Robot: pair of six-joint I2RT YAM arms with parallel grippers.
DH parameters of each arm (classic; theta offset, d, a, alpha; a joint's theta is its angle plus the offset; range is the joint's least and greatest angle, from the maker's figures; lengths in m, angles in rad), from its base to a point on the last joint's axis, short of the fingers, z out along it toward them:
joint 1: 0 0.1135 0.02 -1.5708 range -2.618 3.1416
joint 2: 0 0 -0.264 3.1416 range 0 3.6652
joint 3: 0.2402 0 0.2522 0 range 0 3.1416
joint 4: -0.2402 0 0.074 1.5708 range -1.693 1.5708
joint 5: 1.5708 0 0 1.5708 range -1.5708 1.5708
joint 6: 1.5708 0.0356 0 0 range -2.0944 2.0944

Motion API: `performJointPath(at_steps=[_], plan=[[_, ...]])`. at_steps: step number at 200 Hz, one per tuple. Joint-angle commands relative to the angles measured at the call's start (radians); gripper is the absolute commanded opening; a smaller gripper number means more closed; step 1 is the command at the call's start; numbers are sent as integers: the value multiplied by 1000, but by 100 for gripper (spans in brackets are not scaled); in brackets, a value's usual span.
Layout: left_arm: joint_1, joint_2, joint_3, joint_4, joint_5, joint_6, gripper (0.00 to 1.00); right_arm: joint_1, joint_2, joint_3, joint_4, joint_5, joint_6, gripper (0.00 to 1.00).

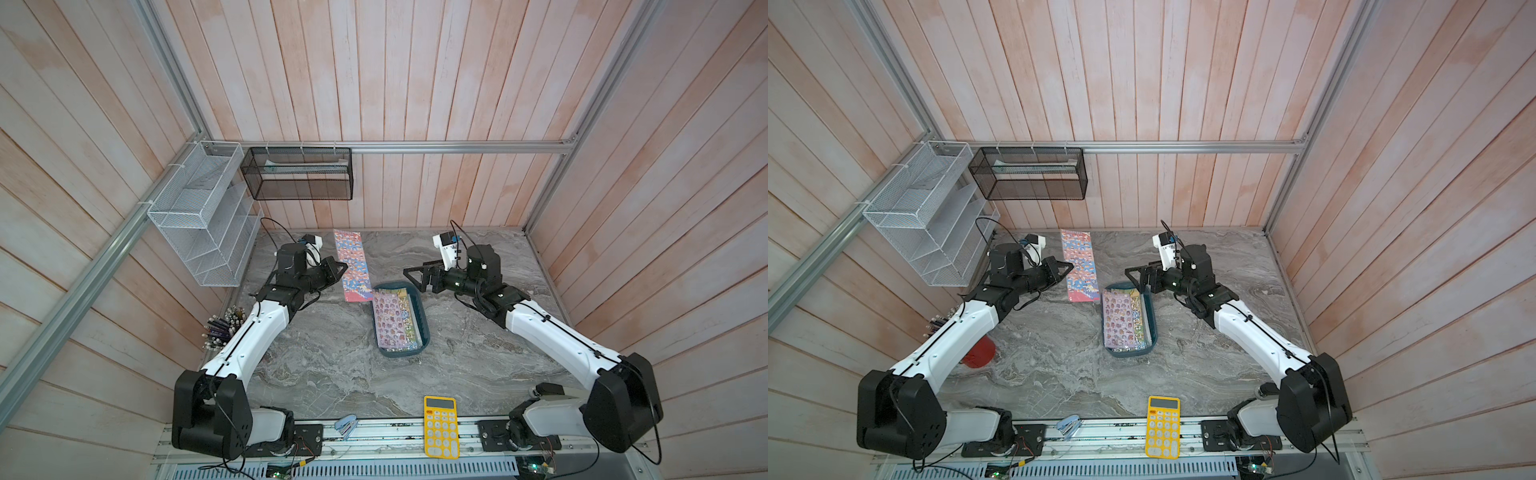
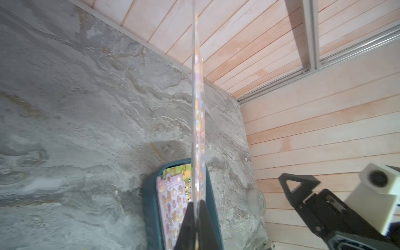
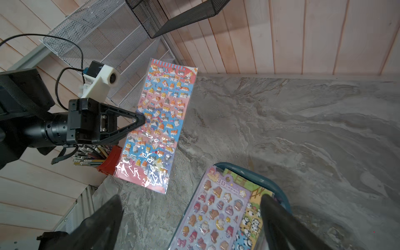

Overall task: Take the stickers out of the storage box
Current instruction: Place the sticker at the center of the board.

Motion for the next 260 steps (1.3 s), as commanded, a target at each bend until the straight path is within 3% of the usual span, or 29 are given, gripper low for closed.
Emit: performJointPath(at_steps=[1,26,44,136,217,260], plan=[[33,11,31,-60,-90,80,0,-1,-33,-20,-67,97,-62,100],[55,21,48,-123,-261,117,0,1,-45,-38,-78,125,-78,100],[86,30,44,-125,-300,131,0,0,-44,-46,-83,127,-82,100],[127,321,273,-182,-335,253,0,0,-39,-60,-74,126,-84,100],[194,555,444,-206,-231,311,0,6,-23,-69,-51,134,-75,99],[206,677,558,-272,-271,353,0,10,-10,-68,-51,142,-73,100]])
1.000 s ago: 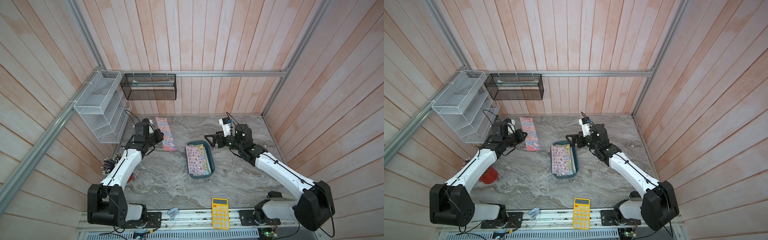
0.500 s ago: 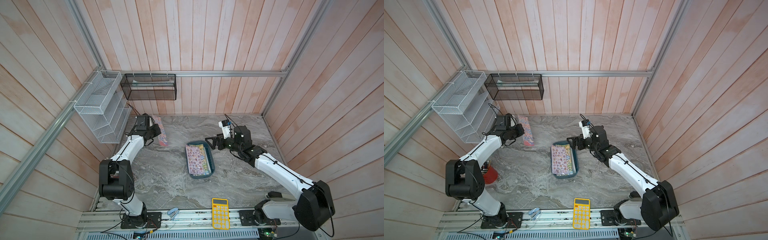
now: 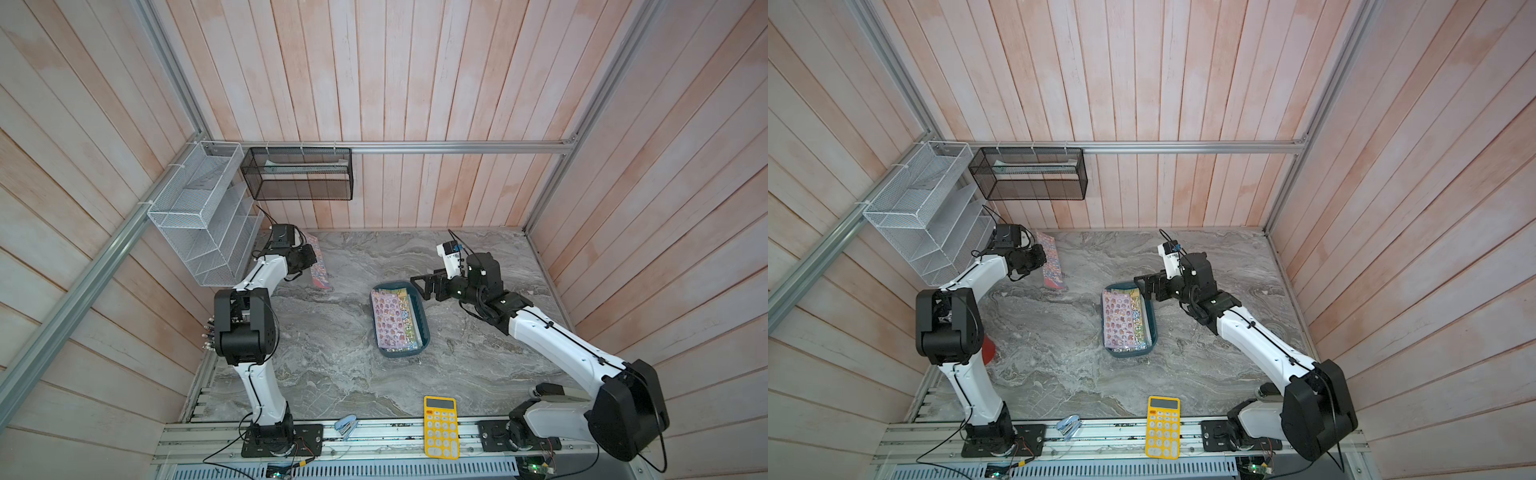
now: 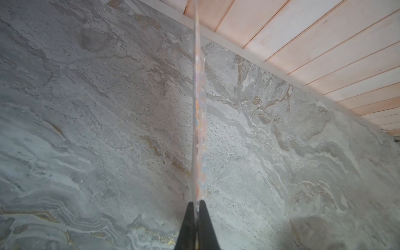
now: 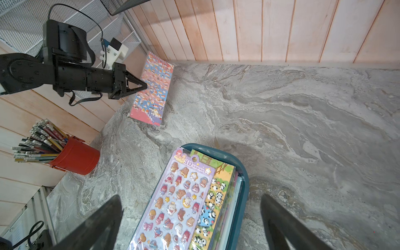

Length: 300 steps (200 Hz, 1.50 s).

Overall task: Take the stickers out of the storage box
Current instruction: Place the sticker at the center of the board.

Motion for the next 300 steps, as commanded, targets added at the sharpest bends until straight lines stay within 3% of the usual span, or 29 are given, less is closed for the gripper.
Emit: performJointPath(at_steps=[1,167,220,261,282,300], plan=[[9,56,68,-53,-11,47,0,8,16,-5,17,20,0,100],[13,454,556,-410,-347,191,0,31,46,-8,24,53,18,100],[13,456,565,-422,-407,175,29,31,41,-11,19,69,24,100],[-1,372,535,-417,-427,146,47,31,18,-17,17,86,23,100],[-37,298,490,-385,-436,146,52,32,5,-22,17,92,23,100],[-80,253,448,-357,-430,145,51,33,0,-24,17,93,24,100]])
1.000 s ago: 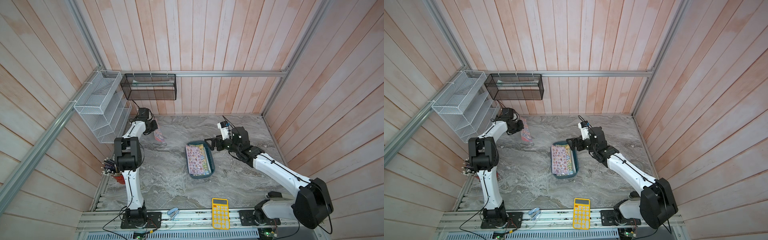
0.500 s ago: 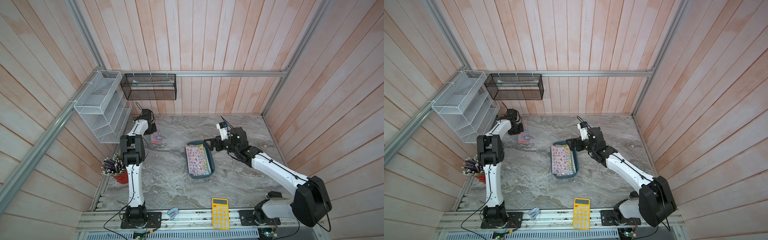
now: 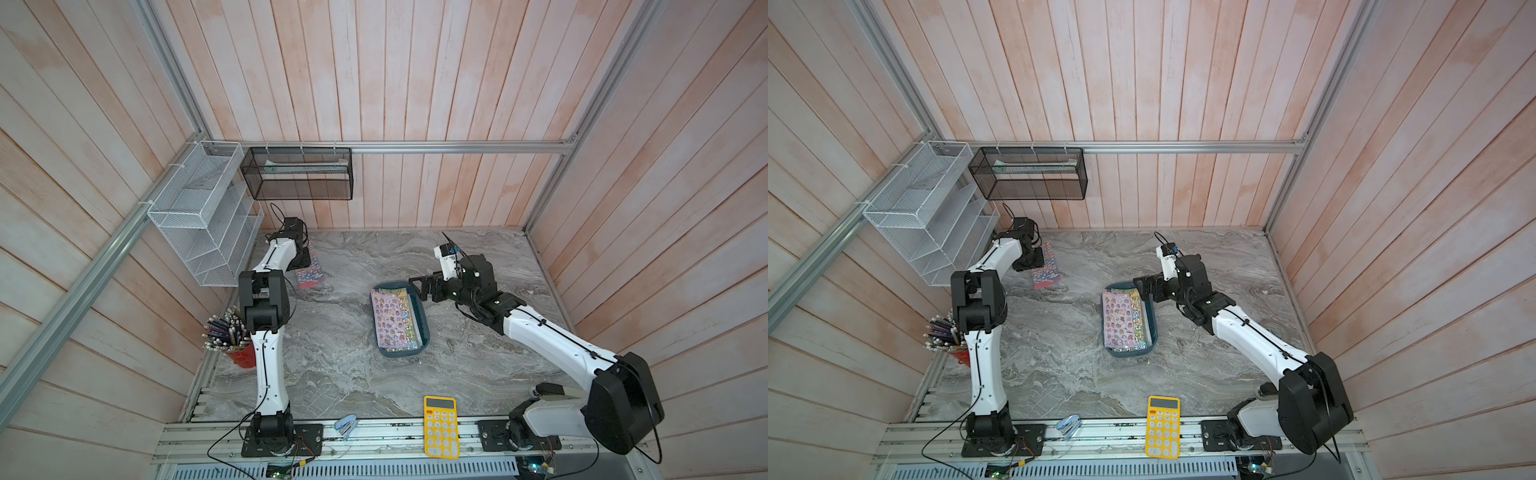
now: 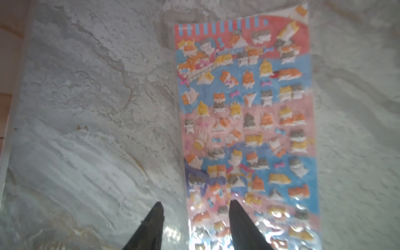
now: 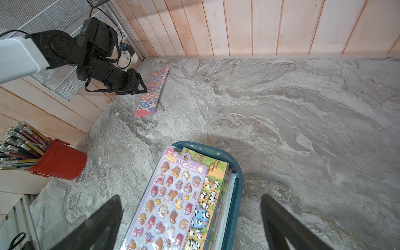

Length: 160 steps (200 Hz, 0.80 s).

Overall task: Take the stickers out of the storage box
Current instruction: Place the sticker at the center of the board.

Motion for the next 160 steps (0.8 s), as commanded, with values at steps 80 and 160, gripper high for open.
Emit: performJointPath(at_steps=[80,160], plan=[[-95,-82,-158,125,116,-84,36,11,-31,-11,3,-8,6,72],[-37,-62,-265,204,214,-145,33,13,-13,-16,8,-2,9,53]])
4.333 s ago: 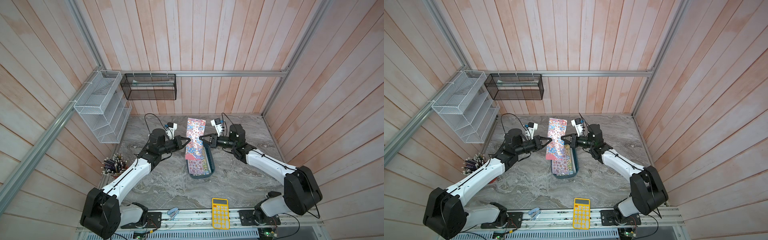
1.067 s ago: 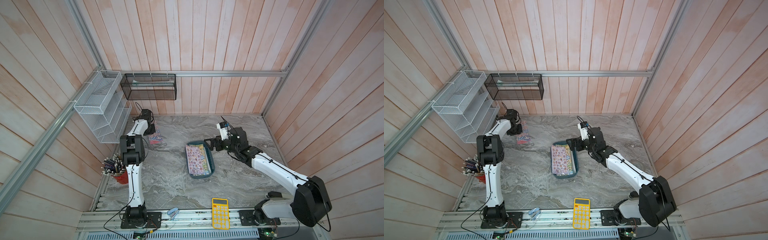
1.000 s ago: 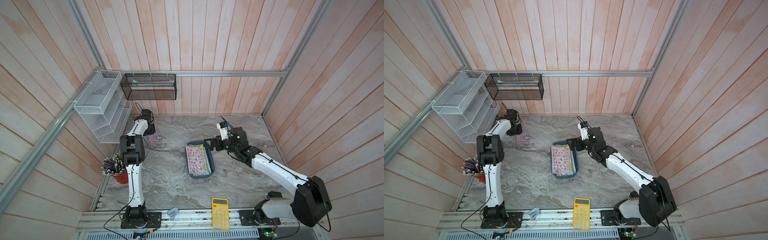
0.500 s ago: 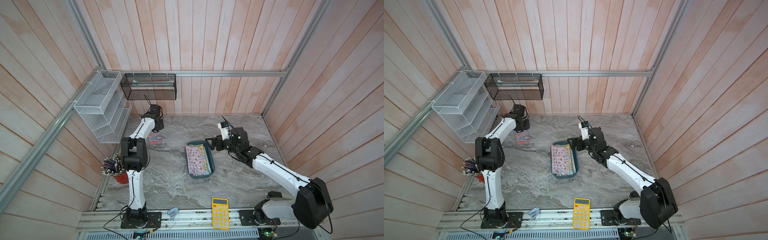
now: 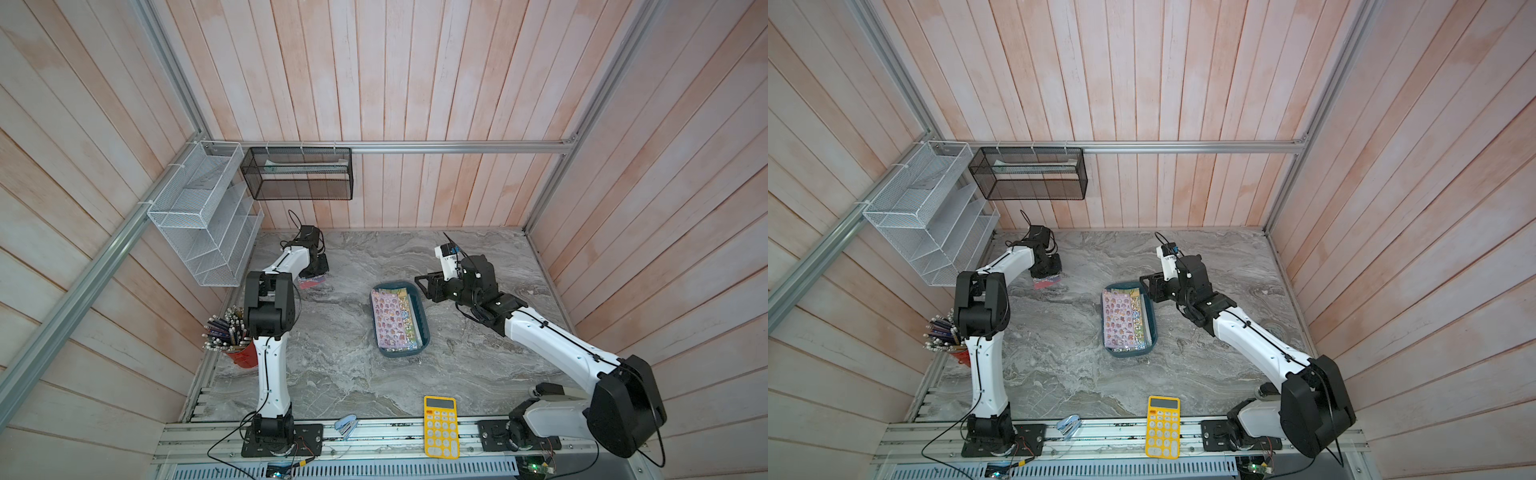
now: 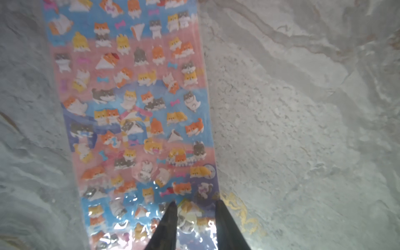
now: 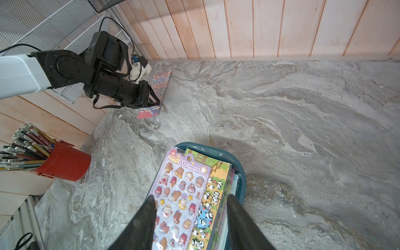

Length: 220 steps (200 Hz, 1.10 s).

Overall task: Take the stickers out of the storage box
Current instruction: Place the sticker at the center of the board.

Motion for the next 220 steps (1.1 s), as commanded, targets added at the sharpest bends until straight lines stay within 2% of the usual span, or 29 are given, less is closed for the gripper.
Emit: performJointPath(at_steps=[1,59,121,155,220], plan=[[37,13,-39,52,52,-38,33,7,0,-13,6,-2,-5,53],[106,-31,-152,105,80,-43,32,7,11,-10,12,-6,-1,53],[121,-34,-188,126,99,-37,30,7,15,-5,8,-5,0,53],[130,-54,-238,159,103,-78,22,7,17,4,-2,-7,-3,53],[135,-103,-340,233,179,-165,22,7,6,6,-20,-8,-13,53]])
